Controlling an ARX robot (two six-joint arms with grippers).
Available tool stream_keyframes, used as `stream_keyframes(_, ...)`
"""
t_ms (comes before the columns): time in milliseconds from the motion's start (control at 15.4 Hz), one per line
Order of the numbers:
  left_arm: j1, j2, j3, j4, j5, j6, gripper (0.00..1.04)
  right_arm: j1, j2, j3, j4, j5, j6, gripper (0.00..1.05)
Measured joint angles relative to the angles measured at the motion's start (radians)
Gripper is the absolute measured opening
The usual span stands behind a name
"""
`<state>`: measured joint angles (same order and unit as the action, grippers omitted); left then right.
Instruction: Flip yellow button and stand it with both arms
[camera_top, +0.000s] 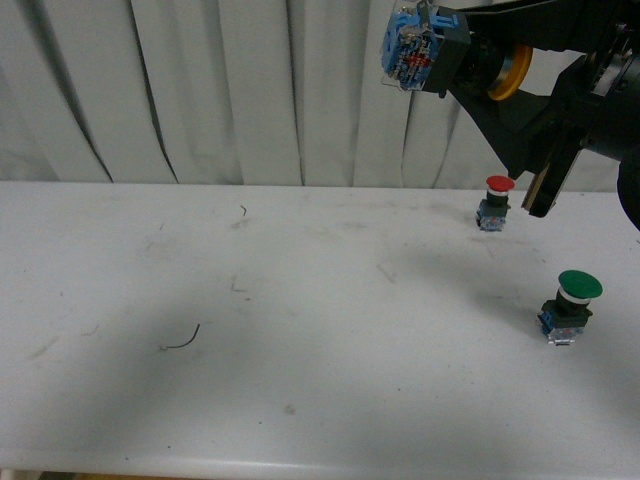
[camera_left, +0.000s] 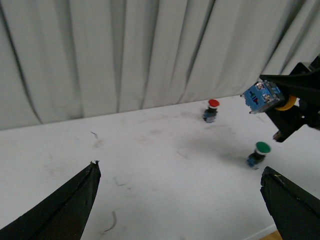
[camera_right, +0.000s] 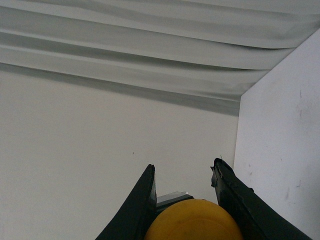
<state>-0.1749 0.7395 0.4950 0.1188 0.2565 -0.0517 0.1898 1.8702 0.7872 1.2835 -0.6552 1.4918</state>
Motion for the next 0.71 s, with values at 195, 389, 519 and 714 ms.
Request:
stream_keyframes(195, 0.031, -0.264, -0.008, -0.226, -0.151, 0.171, 0.98, 0.0, 0.0, 0.0, 0.0, -0.003, 0.0, 0.33)
stream_keyframes(389, 0.169, -0.56, -0.247, -0.177, -0.253, 0.065, 0.4, -0.001, -0.007, 0.0, -0.001, -0.012, -0.002, 0.33)
stream_keyframes(519, 0.175, -0.599, -0.316, -0.163, -0.257, 0.058, 0.11, -0.001, -0.008, 0.0, 0.0, -0.011, -0.008, 0.33)
stream_keyframes(714, 0.175, -0.632, -0.359, -0.147, -0.256, 0.054, 0.02, -0.001, -0.008, 0.0, 0.0, -0.012, -0.013, 0.33)
